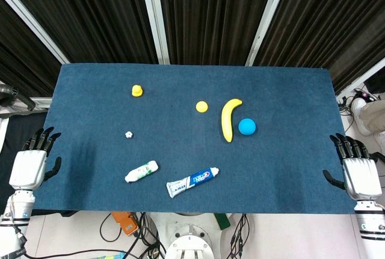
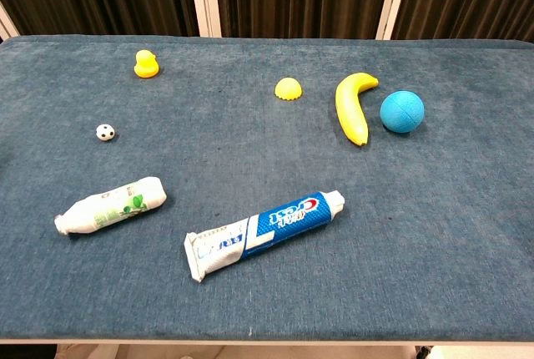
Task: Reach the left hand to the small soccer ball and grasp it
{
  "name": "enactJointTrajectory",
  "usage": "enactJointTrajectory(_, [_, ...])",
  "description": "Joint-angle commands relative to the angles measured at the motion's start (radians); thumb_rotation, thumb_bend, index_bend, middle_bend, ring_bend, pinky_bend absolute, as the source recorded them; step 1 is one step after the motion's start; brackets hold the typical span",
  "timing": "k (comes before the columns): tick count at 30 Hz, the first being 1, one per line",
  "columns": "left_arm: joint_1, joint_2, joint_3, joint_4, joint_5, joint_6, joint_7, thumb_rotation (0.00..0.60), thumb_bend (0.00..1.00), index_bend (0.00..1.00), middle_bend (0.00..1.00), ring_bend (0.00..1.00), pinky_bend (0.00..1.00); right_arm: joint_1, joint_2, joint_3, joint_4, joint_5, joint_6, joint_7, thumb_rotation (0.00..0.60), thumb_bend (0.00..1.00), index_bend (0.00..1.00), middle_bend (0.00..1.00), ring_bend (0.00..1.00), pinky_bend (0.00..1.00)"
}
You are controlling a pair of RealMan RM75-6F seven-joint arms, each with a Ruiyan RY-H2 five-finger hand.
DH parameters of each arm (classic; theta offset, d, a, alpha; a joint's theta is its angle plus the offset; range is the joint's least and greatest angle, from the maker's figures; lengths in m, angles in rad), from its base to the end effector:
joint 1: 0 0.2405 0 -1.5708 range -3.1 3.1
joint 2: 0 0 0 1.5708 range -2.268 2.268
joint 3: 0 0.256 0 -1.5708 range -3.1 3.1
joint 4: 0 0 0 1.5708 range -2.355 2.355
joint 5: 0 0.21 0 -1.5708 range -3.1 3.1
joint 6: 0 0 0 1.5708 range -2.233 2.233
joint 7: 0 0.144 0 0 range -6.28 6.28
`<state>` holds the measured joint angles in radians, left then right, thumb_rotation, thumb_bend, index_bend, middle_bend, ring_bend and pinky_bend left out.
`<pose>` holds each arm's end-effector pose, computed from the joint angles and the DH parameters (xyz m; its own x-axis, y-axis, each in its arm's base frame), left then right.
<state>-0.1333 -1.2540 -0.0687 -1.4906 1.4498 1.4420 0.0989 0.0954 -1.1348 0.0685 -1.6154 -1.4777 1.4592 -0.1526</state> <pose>-0.3204 0.2013 0.1259 0.4654 0.0096 0.8851 0.8851 0.0018 -0.4654 -0.3097 -0.1880 0.1541 0.5108 -0.0072 0.8597 -0.8597 0.0003 0.5108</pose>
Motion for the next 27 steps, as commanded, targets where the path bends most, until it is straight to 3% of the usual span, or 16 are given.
enactJointTrajectory(1, [0.002, 0.007, -0.003, 0.002, -0.007, 0.001, -0.013, 0.6, 0.4, 0.16, 0.07, 0.04, 0.2, 0.0, 0.0, 0.0, -0.001, 0.0, 0.0, 0.001, 0.6, 0.35, 0.16, 0.16, 0.15, 0.17])
enactJointTrajectory(20, [-0.03, 0.045, 0.046, -0.098, 0.086, -0.05, -0.165, 0.6, 0.39, 0.16, 0.05, 0.04, 0.2, -0.003, 0.004, 0.0, -0.027, 0.027, -0.016, 0.005, 0.6, 0.35, 0.16, 0.16, 0.15, 0.15])
enactJointTrajectory(27, [-0.166, 0.023, 0.009, -0.189, 0.067, -0.236, -0.089, 0.6, 0.37, 0.16, 0.05, 0.04, 0.2, 0.0, 0.004, -0.001, -0.031, 0.03, -0.024, -0.001, 0.6, 0.35, 0.16, 0.16, 0.15, 0.15])
